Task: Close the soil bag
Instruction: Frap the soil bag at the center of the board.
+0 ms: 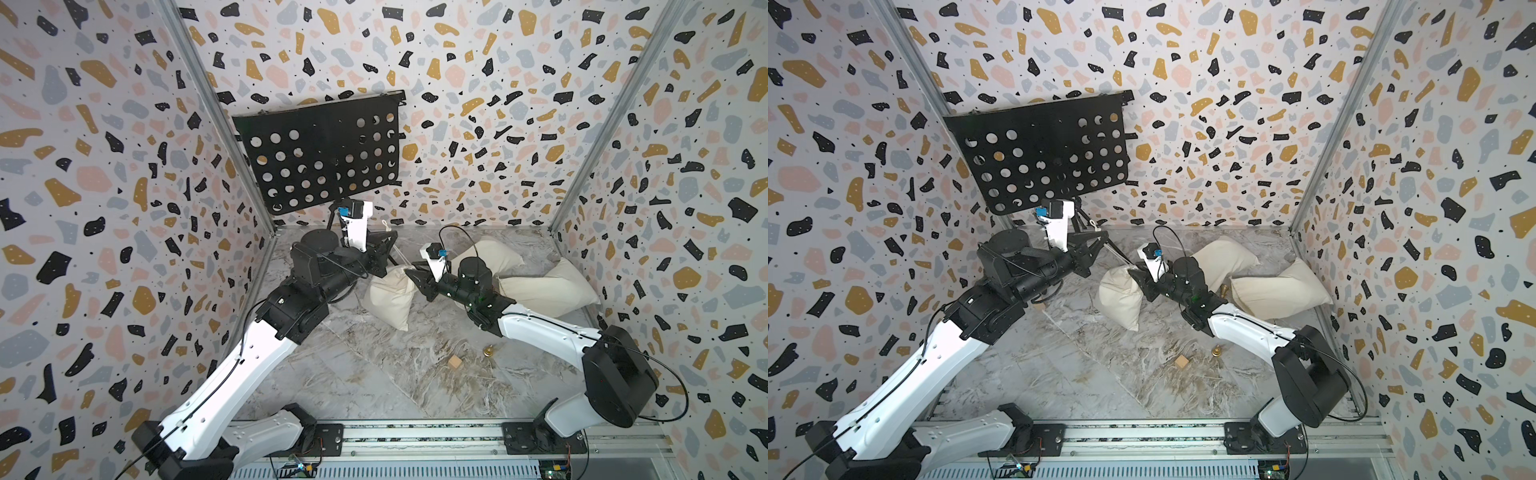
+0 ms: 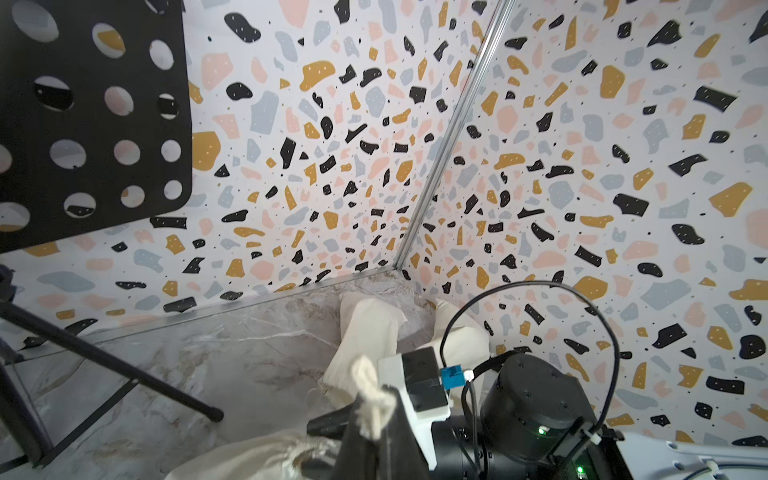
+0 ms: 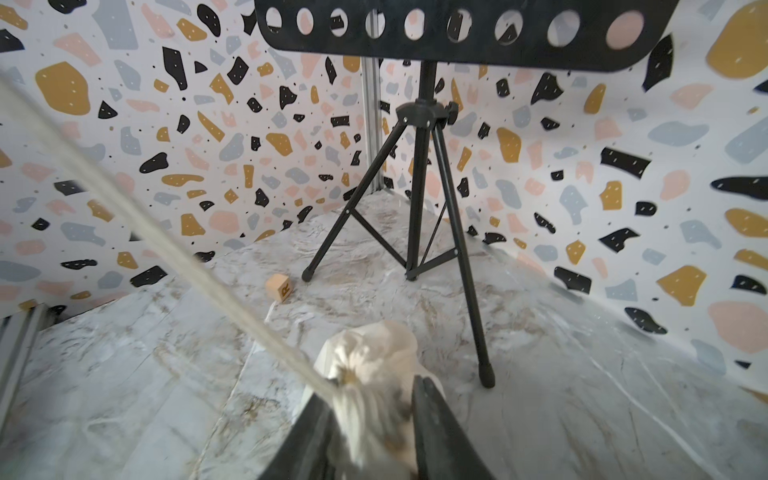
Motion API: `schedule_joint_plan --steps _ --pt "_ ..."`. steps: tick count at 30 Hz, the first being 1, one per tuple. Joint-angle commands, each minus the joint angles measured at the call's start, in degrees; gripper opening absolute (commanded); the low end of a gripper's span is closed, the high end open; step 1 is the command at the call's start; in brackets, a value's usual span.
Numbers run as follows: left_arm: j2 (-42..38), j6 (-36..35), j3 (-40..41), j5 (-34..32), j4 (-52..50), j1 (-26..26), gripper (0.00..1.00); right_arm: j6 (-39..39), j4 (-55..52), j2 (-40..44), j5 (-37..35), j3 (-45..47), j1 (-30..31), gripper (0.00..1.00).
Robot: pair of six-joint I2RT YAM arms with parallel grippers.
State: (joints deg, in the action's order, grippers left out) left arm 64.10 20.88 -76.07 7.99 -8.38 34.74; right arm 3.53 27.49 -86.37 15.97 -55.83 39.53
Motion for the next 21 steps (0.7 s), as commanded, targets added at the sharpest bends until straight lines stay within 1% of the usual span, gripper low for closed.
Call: schedule_joint_plan --steps 1,3,6,9,13,15,18,19,21 --pt "-0.3 0.8 -5.4 1.5 11.9 0.2 0.00 -2.4 -9.5 3.5 1.1 -4.2 1.1 0.43" --pt "0.6 0.6 -7.0 1.4 11.1 0.2 0.00 -2.9 -9.9 4.8 1.5 -5.7 1.9 0.47" --pt "1.3 0.2 -8.0 0.7 10.6 0.2 0.00 -2.8 -8.9 5.5 1.7 -7.2 3.1 0.58" --pt "1.6 0.5 -7.9 0.5 10.5 0.2 0.00 -2.5 -8.4 5.1 1.2 -9.3 4.0 0.65" --pt "2.1 0.9 -7.5 -0.4 10.3 0.2 0.00 -0.3 -5.3 5.0 1.8 -10.8 5.9 0.71" --pt "2.3 0.8 -7.6 -0.7 9.9 0.2 0.00 0.1 -4.5 5.4 2.1 -10.9 7.0 0.72" --pt "2.5 0.8 -7.8 -1.0 9.7 0.2 0.00 1.2 -3.3 6.0 0.5 -10.6 7.9 0.72" --pt "2.4 1.0 -7.8 -1.0 9.7 0.2 0.00 1.5 -3.4 6.0 -1.2 -10.9 8.2 0.71" --pt "2.4 1.4 -7.6 -1.0 9.8 0.2 0.00 2.0 -4.6 5.3 -5.8 -12.1 8.6 0.67"
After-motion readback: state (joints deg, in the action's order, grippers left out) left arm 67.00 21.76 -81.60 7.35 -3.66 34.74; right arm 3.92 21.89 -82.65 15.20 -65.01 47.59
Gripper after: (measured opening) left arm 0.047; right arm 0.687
